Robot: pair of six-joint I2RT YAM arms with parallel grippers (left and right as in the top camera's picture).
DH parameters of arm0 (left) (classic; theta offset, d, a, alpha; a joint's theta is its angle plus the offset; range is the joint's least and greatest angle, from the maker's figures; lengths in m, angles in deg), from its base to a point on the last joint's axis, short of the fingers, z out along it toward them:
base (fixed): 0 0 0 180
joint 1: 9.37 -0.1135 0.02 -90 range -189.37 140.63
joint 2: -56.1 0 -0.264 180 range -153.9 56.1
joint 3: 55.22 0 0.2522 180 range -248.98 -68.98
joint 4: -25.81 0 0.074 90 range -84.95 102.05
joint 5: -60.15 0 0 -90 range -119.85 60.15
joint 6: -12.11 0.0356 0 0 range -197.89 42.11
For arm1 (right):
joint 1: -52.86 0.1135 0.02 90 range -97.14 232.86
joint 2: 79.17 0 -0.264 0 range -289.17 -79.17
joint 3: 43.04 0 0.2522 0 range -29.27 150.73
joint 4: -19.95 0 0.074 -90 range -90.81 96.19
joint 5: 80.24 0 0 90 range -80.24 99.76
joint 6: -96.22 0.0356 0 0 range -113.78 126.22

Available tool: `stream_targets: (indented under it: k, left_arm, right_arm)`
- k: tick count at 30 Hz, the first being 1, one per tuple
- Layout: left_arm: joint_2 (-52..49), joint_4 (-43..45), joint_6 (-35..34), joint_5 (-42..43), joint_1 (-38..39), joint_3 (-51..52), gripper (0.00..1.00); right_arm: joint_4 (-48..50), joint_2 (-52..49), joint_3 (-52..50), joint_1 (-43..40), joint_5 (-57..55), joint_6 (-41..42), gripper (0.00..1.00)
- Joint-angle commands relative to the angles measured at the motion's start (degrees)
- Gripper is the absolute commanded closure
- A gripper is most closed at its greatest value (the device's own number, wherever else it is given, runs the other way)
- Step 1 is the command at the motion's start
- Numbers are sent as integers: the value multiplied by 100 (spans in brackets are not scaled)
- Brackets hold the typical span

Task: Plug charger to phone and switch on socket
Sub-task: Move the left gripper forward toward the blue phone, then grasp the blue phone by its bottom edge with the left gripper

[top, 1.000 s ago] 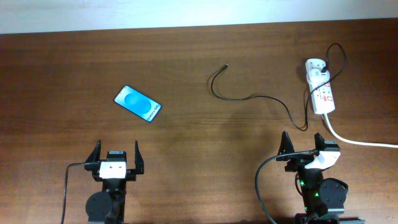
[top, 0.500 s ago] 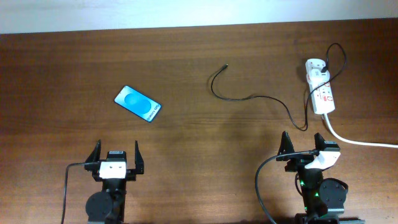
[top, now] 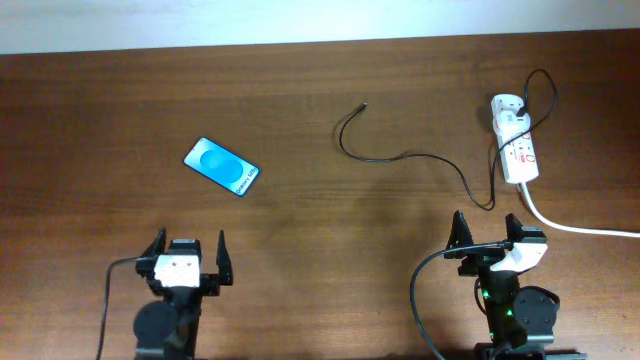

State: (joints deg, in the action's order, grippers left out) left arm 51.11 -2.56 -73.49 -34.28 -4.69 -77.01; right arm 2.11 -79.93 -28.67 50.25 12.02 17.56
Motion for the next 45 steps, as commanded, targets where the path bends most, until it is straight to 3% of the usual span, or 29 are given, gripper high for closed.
stream_targets:
  k: [1, 7, 11, 13, 18, 20, 24, 28, 33, 43, 45]
  left_arm:
    - [-730, -313, -140, 57, -35, -1060, 1]
    - [-3381, -1390, -529, 116, -31, -3403, 1]
    - [-4970, -2061, -527, 1180, -31, -4813, 1]
    - [-5396, -2114, -527, 1886, -31, -4896, 1]
    - [-6054, -2234, -535, 2122, -9, -4898, 1]
    - [-6166, -2243, -1139, 1825, 31, -4898, 1]
    - [-6170, -2483, -2413, 376, 345, -5180, 1]
    - [-6647, -3499, -3073, -501, 804, -6566, 1]
    - [-8229, -4725, -3414, -748, 844, -8553, 1]
    - [-9670, -4647, -3528, -741, 710, -8684, 1]
    - [-9971, -4607, -4470, -741, 564, -8684, 1]
  right_arm:
    - [-26, 55, -28, 31, -11, -57, 2]
    - [-26, 55, -28, 31, -11, -57, 1]
    - [-26, 55, -28, 31, -11, -57, 1]
    - [-26, 55, -28, 31, -11, -57, 2]
    - [-26, 55, -28, 31, -11, -57, 2]
    - [-26, 55, -28, 31, -11, -57, 2]
    - [-26, 55, -28, 31, -11, -57, 2]
    - [-26, 55, -28, 31, -11, -57, 2]
    - [-26, 55, -28, 31, -11, -57, 2]
    - [-26, 55, -28, 31, -11, -57, 2]
    - [-26, 55, -28, 31, -11, -57, 2]
